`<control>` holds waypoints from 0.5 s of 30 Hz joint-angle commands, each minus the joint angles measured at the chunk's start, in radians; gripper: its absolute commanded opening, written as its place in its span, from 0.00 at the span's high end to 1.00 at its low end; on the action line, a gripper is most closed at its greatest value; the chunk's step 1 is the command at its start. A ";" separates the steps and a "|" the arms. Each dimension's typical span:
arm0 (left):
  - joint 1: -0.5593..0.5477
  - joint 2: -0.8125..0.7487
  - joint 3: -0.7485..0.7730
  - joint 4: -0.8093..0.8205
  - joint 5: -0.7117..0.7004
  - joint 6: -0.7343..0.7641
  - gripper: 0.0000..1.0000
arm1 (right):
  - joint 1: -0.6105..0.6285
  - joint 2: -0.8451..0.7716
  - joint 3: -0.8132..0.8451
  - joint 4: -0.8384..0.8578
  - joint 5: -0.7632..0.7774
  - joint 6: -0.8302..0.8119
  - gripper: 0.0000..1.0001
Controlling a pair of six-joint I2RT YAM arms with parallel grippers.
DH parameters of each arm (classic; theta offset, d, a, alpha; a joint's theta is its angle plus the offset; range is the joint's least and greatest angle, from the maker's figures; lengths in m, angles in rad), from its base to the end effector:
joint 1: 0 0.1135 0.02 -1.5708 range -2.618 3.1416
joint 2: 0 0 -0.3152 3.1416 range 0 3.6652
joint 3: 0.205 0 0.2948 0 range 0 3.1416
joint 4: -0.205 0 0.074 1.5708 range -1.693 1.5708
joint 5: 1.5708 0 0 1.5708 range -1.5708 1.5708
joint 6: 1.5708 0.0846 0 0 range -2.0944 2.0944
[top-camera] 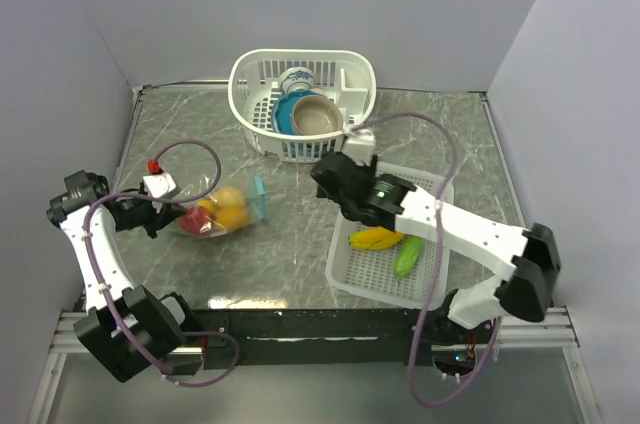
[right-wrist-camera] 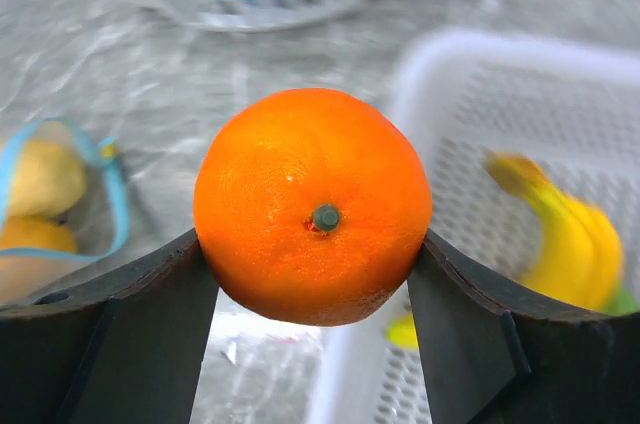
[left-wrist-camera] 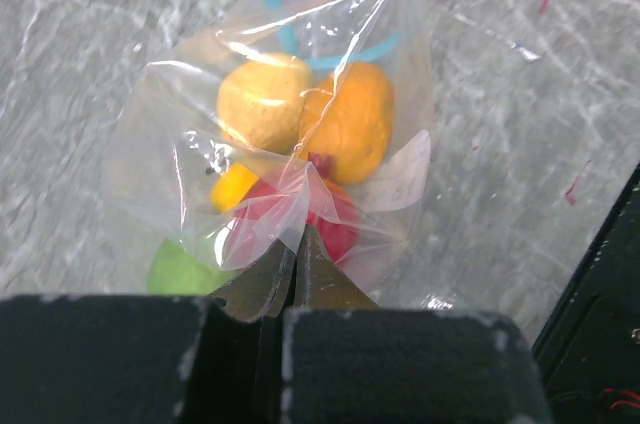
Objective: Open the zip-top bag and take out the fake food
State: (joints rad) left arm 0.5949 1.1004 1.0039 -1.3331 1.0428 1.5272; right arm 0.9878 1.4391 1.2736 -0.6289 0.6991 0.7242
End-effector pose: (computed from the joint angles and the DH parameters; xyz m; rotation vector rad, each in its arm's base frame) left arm 0.1955 0.0441 0.3109 1.0326 1.8601 -0.4646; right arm 0.2494 0.2792 0.3386 0.0348 2.1519 0.1488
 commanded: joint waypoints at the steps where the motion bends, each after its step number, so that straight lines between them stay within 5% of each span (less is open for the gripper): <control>1: -0.044 -0.004 0.007 -0.043 0.066 -0.061 0.99 | -0.009 -0.045 -0.146 -0.205 0.042 0.277 0.46; 5: -0.087 -0.002 0.035 -0.044 0.057 -0.125 0.99 | -0.008 -0.045 -0.198 -0.203 0.033 0.293 0.09; 6: -0.098 -0.010 0.041 -0.044 0.051 -0.139 0.92 | -0.008 -0.046 -0.194 -0.193 0.034 0.282 0.00; 8: -0.101 -0.017 0.062 -0.044 0.010 -0.186 0.76 | -0.005 -0.055 -0.163 -0.174 0.059 0.242 0.00; 9: -0.102 -0.019 0.068 -0.044 -0.010 -0.202 0.53 | -0.008 -0.060 -0.149 -0.163 0.066 0.221 0.00; 12: -0.103 0.015 0.081 -0.043 -0.117 -0.275 0.20 | -0.008 -0.057 -0.071 -0.121 0.088 0.133 0.00; 15: -0.095 0.090 0.090 -0.041 -0.205 -0.355 0.01 | -0.006 -0.010 0.032 -0.088 0.073 0.057 0.00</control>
State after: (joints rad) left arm 0.4950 1.1160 1.0561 -1.3376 0.9668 1.2964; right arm 0.9775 1.4105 1.1564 -0.8043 0.7216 0.8818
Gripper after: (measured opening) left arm 0.888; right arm 0.999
